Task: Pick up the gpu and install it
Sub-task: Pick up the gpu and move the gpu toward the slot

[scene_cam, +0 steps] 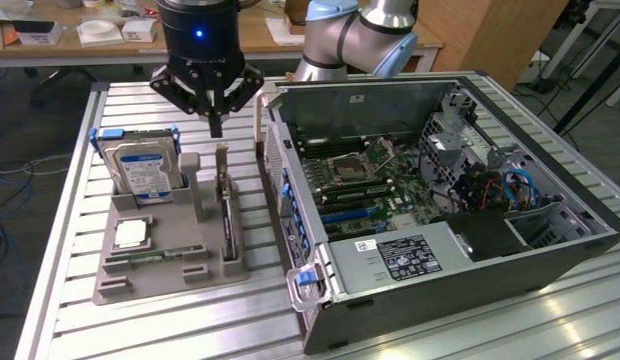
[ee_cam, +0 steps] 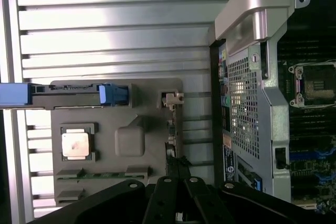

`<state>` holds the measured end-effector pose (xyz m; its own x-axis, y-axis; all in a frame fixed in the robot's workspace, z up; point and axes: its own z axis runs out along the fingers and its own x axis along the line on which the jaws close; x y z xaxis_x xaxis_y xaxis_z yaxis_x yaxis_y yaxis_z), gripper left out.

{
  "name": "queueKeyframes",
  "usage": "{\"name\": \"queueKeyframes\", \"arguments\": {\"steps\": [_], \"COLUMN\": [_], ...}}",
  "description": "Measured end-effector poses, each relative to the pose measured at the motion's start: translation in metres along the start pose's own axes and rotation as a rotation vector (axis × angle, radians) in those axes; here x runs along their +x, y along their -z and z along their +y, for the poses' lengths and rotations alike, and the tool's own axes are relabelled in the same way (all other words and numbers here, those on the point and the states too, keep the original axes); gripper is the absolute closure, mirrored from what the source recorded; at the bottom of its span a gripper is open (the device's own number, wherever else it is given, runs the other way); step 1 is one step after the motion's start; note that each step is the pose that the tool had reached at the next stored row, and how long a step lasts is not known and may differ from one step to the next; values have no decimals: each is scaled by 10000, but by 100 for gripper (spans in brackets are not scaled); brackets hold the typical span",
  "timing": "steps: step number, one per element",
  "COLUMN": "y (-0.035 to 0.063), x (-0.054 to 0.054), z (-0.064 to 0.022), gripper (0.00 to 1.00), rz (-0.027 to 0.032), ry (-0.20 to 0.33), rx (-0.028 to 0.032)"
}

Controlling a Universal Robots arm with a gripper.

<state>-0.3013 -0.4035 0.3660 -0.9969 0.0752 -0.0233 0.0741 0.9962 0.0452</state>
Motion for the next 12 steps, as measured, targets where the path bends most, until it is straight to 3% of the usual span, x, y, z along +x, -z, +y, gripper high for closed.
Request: {"name": "queueKeyframes", "arguments": {"steps": [12], "y": [-35], "x": [-3], "z": [-58], "gripper": [89], "rz": [0], "ry": [0], "rx": [0]}}
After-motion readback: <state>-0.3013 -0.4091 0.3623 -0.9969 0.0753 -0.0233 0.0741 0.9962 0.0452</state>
